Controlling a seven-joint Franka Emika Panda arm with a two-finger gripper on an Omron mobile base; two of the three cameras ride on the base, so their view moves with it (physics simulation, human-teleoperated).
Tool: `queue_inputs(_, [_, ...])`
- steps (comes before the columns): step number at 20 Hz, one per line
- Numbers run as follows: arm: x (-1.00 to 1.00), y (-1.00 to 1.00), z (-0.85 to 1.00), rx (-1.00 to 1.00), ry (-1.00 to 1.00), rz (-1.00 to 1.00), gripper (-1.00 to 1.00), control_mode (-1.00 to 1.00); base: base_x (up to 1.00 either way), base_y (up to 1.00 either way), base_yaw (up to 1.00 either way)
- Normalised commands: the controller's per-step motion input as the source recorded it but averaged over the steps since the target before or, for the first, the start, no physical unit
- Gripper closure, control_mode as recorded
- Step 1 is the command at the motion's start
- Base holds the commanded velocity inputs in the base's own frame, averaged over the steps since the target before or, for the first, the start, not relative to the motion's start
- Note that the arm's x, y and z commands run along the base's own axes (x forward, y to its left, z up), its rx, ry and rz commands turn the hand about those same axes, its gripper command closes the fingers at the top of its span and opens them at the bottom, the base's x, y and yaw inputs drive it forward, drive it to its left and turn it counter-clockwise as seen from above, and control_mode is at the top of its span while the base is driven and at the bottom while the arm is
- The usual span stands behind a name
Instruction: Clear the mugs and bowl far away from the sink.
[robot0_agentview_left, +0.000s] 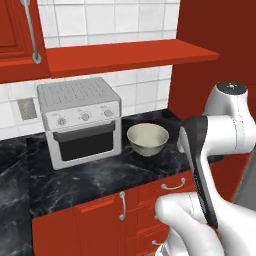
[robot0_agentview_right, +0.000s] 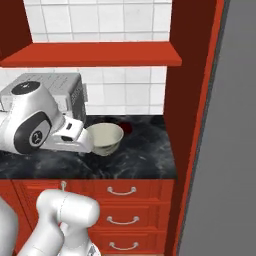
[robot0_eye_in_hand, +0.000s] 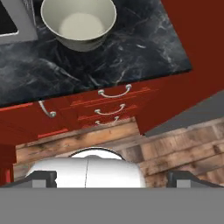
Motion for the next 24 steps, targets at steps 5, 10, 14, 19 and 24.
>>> queue_inputs(5, [0.00, 0.00, 0.00, 0.00, 0.00, 0.00, -1.00, 1.00, -0.79, -0.99, 0.00])
queue_inputs(10, [0.00, 0.00, 0.00, 0.00, 0.00, 0.00, -1.00, 1.00, -0.47, -1.00, -0.04])
queue_inputs(14, [0.00, 0.00, 0.00, 0.00, 0.00, 0.00, -1.00, 1.00, -0.14, -1.00, -0.27])
queue_inputs(19, [0.00, 0.00, 0.00, 0.00, 0.00, 0.00, -1.00, 1.00, 0.00, -0.81, -0.70])
queue_inputs(24, [0.00, 0.00, 0.00, 0.00, 0.00, 0.00, -1.00, 1.00, 0.00, -0.14, -0.97])
